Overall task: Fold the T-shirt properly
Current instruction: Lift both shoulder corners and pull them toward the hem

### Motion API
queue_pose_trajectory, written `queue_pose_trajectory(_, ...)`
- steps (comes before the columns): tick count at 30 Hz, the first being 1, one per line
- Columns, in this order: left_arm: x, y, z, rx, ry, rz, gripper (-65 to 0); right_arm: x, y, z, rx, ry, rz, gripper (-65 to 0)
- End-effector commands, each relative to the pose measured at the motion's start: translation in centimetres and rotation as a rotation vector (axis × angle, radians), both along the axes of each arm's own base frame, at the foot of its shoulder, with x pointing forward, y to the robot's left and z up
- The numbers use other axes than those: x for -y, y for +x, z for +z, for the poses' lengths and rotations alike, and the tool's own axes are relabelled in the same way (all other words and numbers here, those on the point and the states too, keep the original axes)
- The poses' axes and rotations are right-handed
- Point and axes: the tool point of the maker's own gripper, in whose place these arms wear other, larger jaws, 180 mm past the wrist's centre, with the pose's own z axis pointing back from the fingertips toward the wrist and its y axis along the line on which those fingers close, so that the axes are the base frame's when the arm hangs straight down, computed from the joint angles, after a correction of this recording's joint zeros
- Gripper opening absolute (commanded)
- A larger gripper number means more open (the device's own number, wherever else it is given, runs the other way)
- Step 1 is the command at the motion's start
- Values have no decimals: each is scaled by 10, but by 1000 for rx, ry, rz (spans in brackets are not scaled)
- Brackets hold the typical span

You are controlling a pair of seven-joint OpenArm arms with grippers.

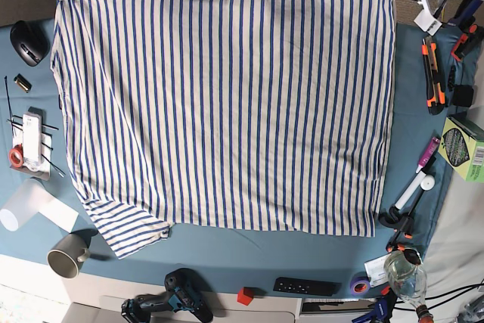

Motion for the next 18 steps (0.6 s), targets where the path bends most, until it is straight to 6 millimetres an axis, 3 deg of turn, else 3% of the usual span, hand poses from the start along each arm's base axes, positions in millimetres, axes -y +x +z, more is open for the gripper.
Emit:
queue_pose_trajectory(1, -2, 3, 6, 21, -4, -5, -650, 8, 2, 10, 18, -16, 4, -650)
queue_pose_trajectory(10, 26, 19, 41, 116, -191, -10, -650, -2, 5, 15, 20, 9, 50, -650)
queue_pose_trajectory(13, 32, 33, 52, 174, -206, -29, -650, -8, 24, 26, 69, -22, 97, -650)
queue_pose_trajectory(18, 35, 63, 62, 272, -205, -39, -650, -19, 74, 52, 213, -85, 179, -650)
